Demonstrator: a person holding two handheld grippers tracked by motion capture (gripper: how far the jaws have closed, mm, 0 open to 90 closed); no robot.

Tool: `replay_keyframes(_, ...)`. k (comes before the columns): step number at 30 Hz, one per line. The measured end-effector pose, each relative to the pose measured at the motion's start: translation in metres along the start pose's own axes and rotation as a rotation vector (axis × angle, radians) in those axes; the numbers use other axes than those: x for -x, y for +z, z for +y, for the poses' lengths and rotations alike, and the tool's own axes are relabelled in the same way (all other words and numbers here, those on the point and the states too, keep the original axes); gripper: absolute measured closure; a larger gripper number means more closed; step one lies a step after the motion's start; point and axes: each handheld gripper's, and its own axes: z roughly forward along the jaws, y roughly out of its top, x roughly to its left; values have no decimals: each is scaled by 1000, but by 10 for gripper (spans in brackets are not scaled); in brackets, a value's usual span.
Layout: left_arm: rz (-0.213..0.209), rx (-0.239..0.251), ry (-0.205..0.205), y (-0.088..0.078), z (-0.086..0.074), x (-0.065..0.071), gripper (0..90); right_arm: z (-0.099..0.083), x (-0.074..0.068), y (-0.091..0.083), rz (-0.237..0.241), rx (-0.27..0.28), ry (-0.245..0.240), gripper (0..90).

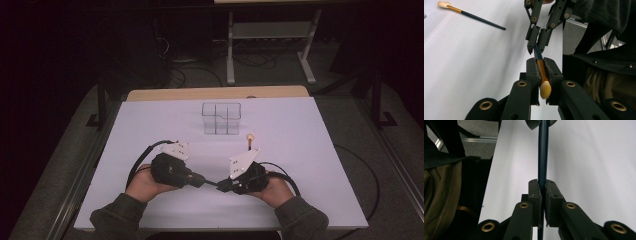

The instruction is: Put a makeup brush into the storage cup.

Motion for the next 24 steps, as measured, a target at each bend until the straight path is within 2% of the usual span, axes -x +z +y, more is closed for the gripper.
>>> replay_keyframes(4, 7, -16, 8, 1, 1, 0, 836, 2, 0, 2, 1, -22, -4, 830)
replay_keyframes(6, 6, -25, 6, 1, 1, 1, 836, 3, 0, 3, 0, -38, 4, 783)
replay_keyframes(8, 8, -40, 21, 1, 3, 1, 836, 5, -1, 3, -10, -70, -4, 737)
replay_keyframes(11, 16, -62, 31, 1, 5, 2, 836, 8, -1, 2, -5, -99, 0, 721)
replay_keyframes(15, 25, -79, 42, 3, 6, 4, 836, 13, -1, 3, 13, -141, 4, 739)
replay_keyframes(19, 27, -89, 59, 4, 8, 5, 836, 16, -3, 7, 28, -171, 8, 827)
replay_keyframes(22, 25, -82, 48, 5, 8, 5, 834, 16, -2, 9, 31, -179, -10, 837)
replay_keyframes(24, 14, -68, 32, 5, 8, 5, 797, 15, -1, 8, 34, -164, 3, 839)
